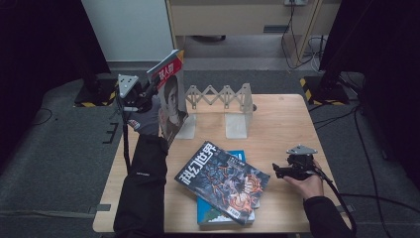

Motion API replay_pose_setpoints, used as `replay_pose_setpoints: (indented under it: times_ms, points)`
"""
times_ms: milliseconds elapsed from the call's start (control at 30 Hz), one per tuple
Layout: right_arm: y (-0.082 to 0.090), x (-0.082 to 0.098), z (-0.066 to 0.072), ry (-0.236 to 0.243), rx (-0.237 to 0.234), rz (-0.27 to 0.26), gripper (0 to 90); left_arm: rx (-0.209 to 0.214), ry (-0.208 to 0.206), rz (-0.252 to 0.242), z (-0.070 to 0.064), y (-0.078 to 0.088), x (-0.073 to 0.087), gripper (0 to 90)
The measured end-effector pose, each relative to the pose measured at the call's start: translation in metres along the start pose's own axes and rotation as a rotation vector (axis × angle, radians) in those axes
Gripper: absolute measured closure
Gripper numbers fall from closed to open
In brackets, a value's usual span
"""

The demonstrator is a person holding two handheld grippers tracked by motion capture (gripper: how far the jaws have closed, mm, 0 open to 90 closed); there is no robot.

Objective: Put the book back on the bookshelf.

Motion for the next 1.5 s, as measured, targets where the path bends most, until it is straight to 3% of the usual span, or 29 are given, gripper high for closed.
replay_pose_setpoints:
  times_ms: [300, 600, 933, 1267, 1400, 1500]
  points:
    - [0.0, -0.001, 0.0, 0.011, 0.001, -0.003, 7.9, -0.04, -0.039, -0.015, -0.003, -0.003, 0.005, 86.5]
    - [-0.001, -0.001, 0.0, 0.017, 0.002, -0.007, 8.0, -0.062, -0.022, -0.025, -0.003, -0.009, 0.023, 86.5]
    - [-0.002, -0.001, 0.001, 0.025, -0.004, -0.001, 8.1, -0.088, -0.079, -0.024, -0.011, -0.016, 0.04, 86.5]
    - [-0.002, -0.002, 0.001, 0.028, 0.0, -0.006, 8.2, -0.116, -0.123, -0.033, -0.006, -0.01, 0.044, 86.4]
    - [-0.001, -0.002, 0.001, 0.03, 0.001, -0.007, 8.3, -0.123, -0.111, -0.042, 0.0, -0.005, 0.047, 86.3]
    - [-0.002, -0.002, 0.001, 0.035, 0.005, -0.011, 8.4, -0.131, -0.129, -0.042, 0.001, -0.001, 0.049, 86.3]
Point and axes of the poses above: each handheld gripper's, and its own axes: y roughly backward along the jaws, x roughly out of its underside, z roughly to its left, the point moved 6 cm from there along -y, roughly forward along the jaws
